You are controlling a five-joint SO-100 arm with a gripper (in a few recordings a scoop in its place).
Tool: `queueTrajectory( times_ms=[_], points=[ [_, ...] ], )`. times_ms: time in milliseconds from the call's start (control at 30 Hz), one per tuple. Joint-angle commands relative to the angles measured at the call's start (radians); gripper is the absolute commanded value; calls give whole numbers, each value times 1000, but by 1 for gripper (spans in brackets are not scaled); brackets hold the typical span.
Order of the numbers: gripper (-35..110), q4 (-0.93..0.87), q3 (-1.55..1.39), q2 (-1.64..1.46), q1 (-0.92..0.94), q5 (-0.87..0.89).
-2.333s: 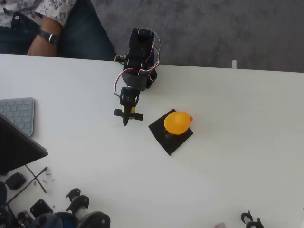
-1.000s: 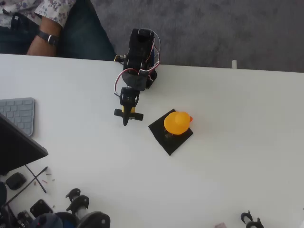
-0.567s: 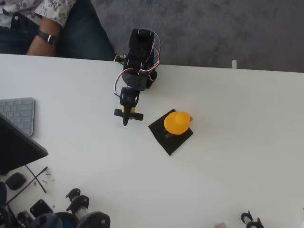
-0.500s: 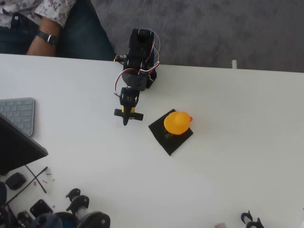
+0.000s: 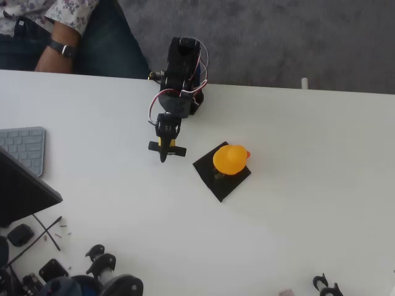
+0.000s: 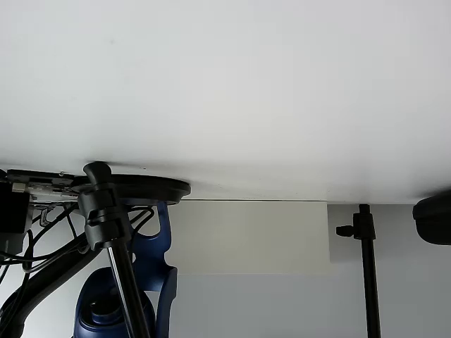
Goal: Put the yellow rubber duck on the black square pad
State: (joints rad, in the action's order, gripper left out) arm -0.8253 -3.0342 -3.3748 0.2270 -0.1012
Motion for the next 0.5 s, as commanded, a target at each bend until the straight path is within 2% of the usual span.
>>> queueTrajectory(
  times_ms=[0,467],
  points=[
    [-1,-8,-12,-20,32,-12],
    [-2,0,-17,-20,32,-9]
  ],
)
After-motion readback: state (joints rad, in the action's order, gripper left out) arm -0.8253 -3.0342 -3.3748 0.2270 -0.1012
